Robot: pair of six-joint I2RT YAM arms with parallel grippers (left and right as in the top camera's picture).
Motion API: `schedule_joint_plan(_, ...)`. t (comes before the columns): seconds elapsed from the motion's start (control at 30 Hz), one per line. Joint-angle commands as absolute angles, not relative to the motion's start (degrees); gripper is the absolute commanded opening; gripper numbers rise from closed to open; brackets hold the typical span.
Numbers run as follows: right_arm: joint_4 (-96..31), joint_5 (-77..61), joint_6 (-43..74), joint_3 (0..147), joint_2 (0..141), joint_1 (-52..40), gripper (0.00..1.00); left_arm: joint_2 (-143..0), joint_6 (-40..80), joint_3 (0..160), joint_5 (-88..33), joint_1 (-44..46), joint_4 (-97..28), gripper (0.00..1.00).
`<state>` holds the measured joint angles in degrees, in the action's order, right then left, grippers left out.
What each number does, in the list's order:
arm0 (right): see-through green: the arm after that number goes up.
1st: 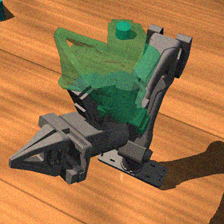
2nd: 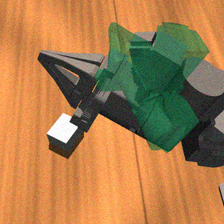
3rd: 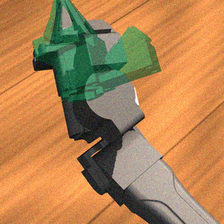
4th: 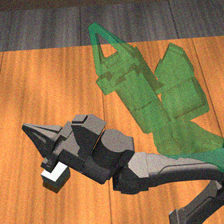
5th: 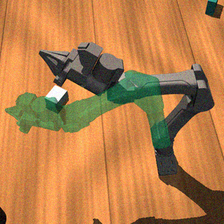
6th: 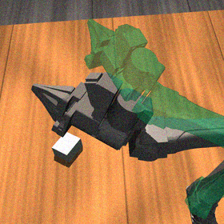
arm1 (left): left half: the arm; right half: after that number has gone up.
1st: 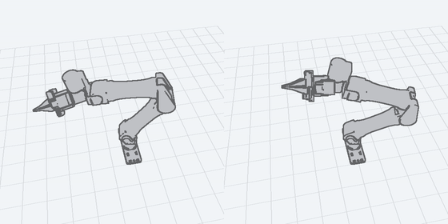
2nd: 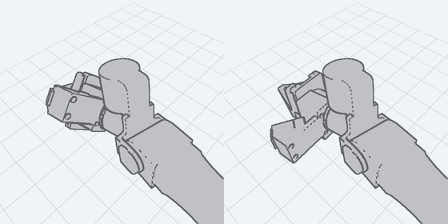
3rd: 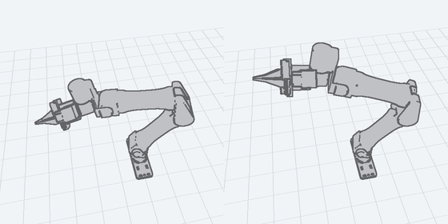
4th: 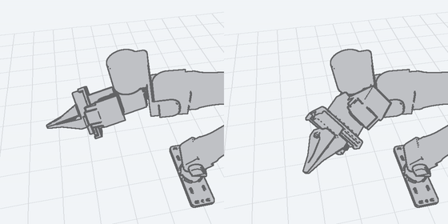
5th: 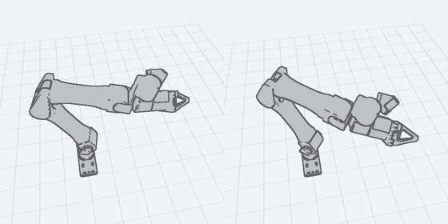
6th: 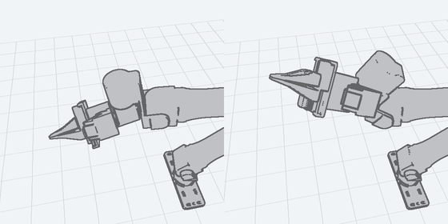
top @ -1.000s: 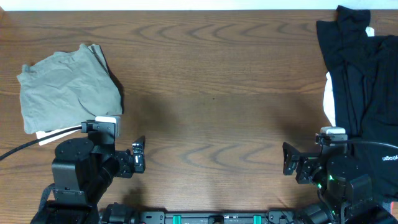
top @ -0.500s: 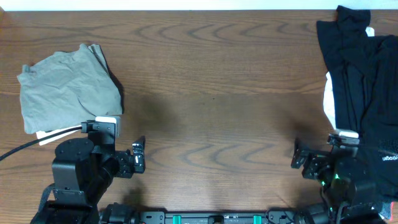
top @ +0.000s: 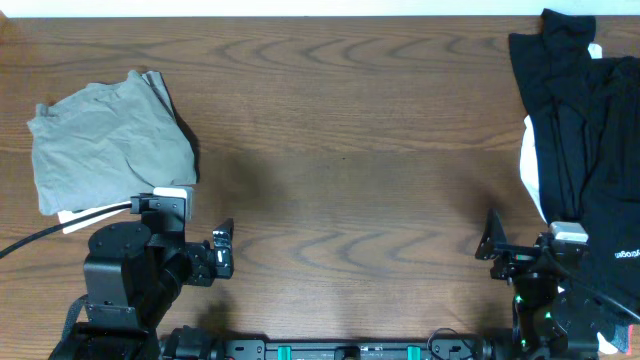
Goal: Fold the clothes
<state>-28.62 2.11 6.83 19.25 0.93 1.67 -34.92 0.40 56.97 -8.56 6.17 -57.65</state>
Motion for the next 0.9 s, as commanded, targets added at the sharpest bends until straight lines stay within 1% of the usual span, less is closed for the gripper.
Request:
schedule_joint_plan(0.0,-24.3,2.2,0.0,16.8,0.3,2.1,0.99,-34.7,1.1,57.2,-8.1,6.4,-57.6,0.98)
schedule_joint_plan(0.13,-17.8,2.1,-4.2,12.1,0.3,2.1,0.99,-34.7,1.1,57.2,-8.1,6.4,-57.6,0.98)
schedule_joint_plan(0.37,-7.8,-0.7,-4.3,1.9,0.3,2.1,0.99,-34.7,1.1,57.2,-8.1,6.4,-57.6,0.98)
schedule_joint_plan(0.87,-7.1,-0.9,-4.3,1.7,0.3,2.1,0.99,-34.7,1.1,57.2,-8.1,6.4,-57.6,0.98)
